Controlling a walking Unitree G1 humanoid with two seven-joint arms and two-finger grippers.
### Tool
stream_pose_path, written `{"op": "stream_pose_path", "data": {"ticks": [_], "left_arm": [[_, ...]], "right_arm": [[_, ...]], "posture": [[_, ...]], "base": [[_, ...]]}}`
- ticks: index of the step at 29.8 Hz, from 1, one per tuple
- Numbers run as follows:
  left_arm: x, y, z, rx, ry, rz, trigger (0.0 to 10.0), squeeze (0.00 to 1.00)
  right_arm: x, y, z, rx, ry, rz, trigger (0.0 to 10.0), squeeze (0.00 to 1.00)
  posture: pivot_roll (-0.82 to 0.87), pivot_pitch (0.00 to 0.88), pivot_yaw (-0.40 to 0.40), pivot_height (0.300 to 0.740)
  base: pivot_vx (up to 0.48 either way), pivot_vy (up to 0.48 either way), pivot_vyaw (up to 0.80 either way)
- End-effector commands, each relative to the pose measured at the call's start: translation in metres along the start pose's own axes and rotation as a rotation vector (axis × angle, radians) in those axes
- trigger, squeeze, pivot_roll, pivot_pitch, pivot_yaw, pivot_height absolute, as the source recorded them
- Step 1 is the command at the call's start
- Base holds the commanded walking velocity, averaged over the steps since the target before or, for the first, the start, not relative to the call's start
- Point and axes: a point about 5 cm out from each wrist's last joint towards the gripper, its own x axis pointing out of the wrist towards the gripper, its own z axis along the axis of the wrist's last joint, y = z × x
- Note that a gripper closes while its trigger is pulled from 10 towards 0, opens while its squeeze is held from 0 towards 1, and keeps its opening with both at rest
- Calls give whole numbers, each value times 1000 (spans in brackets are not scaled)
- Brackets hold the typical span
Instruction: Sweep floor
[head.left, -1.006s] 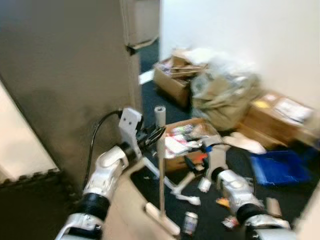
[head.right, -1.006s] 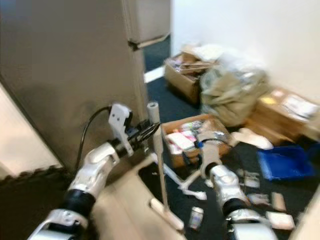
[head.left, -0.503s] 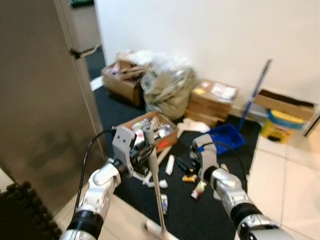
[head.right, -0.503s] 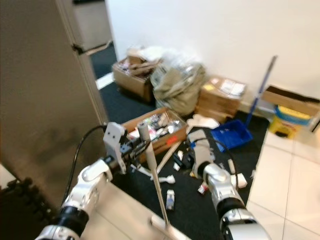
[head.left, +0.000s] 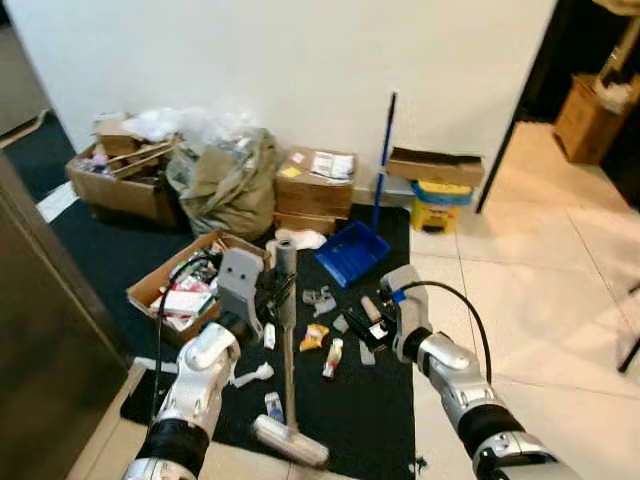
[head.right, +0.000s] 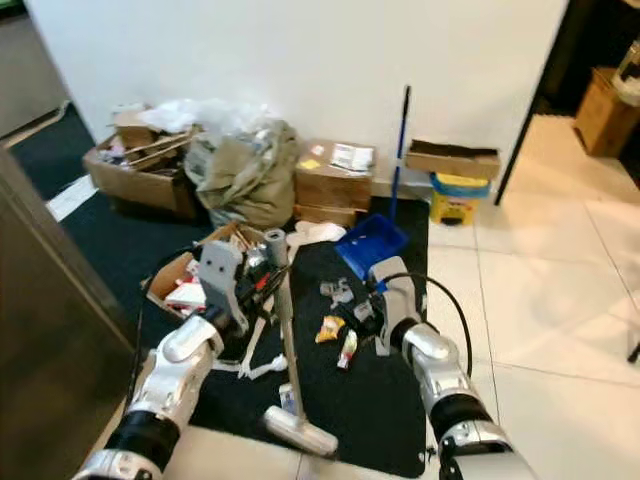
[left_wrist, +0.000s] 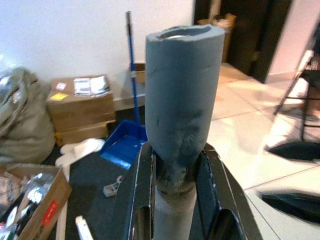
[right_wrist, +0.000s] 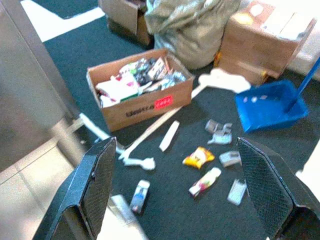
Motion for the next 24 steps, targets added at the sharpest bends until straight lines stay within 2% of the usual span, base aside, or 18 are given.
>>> {"op": "stream_pose_path", "data": {"ticks": [1, 2, 4, 9, 12, 13, 14, 16, 17, 18, 21, 22, 24], "left_arm": [[2, 7, 12, 9, -66, 26, 10000, 0], [2, 7, 12, 9, -66, 26, 10000, 0], [0, 21, 21, 19, -101, 77, 10000, 0], [0, 29, 31, 14, -150, 91, 10000, 0], [0, 28, 46, 6, -215, 30, 10000, 0], [1, 24, 53, 14, -242, -22, 10000, 0], [1, 24, 53, 14, -242, -22, 10000, 0], [1, 16, 62, 31, -270, -128, 10000, 0], [1, 16, 62, 31, -270, -128, 10000, 0], [1, 12, 66, 47, -279, -180, 10000, 0], [1, 9, 69, 65, -285, -221, 10000, 0], [1, 7, 73, 82, -290, -253, 10000, 0], [1, 7, 73, 82, -290, -253, 10000, 0]], "right_arm": [[0, -3, 8, -14, -27, 4, 10000, 0], [0, -3, 8, -14, -27, 4, 10000, 0], [-4, -14, 21, -31, -73, 6, 10000, 0], [-7, -18, 36, -39, -135, 49, 10000, 0], [-11, -16, 49, -69, -188, 134, 10000, 0], [-13, -14, 55, -66, -216, 172, 10000, 0], [-13, -14, 55, -66, -216, 172, 10000, 0], [-16, -11, 66, -44, -271, 215, 10000, 0], [-16, -11, 66, -44, -271, 215, 10000, 0], [-18, -10, 72, -29, -311, 234, 10000, 0], [-20, -8, 77, -10, -345, 258, 10000, 0], [-23, -7, 82, -2, -380, 278, 10000, 651], [-23, -7, 82, -2, -380, 278, 10000, 651]], "posture": [[-84, 0, 27, 740], [-84, 0, 27, 740], [-86, 0, 19, 740], [-86, 0, 13, 740], [-83, 0, 10, 740], [-81, 0, 8, 740], [-81, 0, 8, 740], [-79, 0, 7, 740], [-79, 0, 7, 740], [-80, 0, 8, 740], [-79, 0, 7, 740], [-81, 0, 7, 740], [-81, 0, 7, 740]], "base": [[0, 0, -788], [0, 0, -788], [0, 0, -788], [0, 0, -788], [0, 0, -788], [0, 0, -788], [0, 0, -788], [0, 0, -788], [0, 0, -788], [0, 0, -788], [0, 0, -750], [0, 0, 0], [0, 0, 0]]}}
